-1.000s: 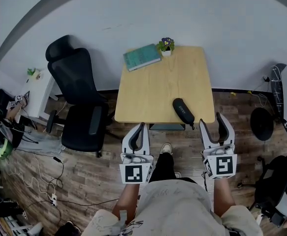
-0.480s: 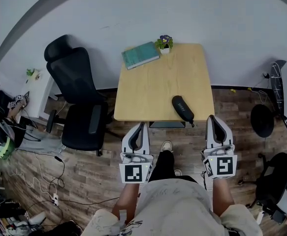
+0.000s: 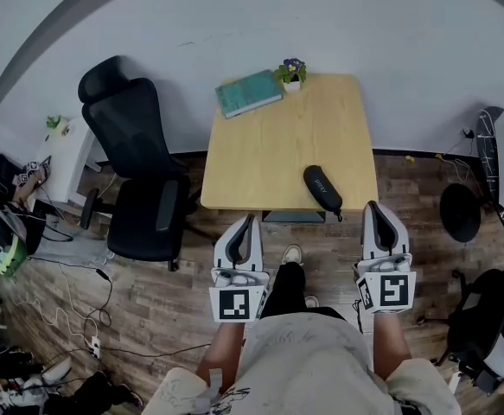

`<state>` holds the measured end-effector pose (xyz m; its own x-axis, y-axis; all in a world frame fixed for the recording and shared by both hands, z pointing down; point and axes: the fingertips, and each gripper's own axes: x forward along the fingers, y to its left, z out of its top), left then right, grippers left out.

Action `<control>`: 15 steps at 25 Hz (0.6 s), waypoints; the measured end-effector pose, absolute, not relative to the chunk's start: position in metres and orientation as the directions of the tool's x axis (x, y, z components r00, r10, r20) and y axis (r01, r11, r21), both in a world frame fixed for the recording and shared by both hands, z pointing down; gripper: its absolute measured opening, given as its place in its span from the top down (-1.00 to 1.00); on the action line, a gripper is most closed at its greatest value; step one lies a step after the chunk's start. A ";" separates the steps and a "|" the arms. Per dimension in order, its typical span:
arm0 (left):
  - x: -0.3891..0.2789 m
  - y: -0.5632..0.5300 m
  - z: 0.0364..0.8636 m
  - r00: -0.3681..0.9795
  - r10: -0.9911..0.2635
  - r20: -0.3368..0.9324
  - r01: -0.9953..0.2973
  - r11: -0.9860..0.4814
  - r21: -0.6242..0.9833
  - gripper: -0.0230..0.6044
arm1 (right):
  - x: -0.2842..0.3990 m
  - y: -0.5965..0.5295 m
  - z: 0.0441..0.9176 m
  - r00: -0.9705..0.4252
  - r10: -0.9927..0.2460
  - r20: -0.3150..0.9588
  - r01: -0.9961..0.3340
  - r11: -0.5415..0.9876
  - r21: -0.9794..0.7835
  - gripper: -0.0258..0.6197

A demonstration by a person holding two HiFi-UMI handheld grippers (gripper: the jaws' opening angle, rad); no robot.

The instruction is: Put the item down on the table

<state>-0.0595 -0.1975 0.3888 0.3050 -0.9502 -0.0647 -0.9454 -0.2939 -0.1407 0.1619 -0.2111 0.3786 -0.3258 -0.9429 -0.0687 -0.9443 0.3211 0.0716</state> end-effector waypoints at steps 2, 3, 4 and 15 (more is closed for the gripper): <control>-0.060 -0.198 0.392 0.305 -0.951 -0.051 -0.944 -0.295 -0.147 0.91 | 0.162 -0.212 0.381 -0.322 -0.945 -0.060 -0.945 0.318 0.075 0.87; -0.060 -0.198 0.392 0.306 -0.951 -0.050 -0.944 -0.296 -0.147 0.90 | 0.162 -0.212 0.382 -0.318 -0.946 -0.057 -0.947 0.314 0.073 0.87; -0.060 -0.198 0.392 0.307 -0.950 -0.052 -0.943 -0.296 -0.149 0.91 | 0.161 -0.213 0.383 -0.316 -0.947 -0.056 -0.947 0.312 0.070 0.87; -0.063 -0.200 0.389 0.299 -0.951 -0.077 -0.947 -0.286 -0.146 0.91 | 0.163 -0.216 0.382 -0.327 -0.944 -0.034 -0.941 0.322 0.103 0.87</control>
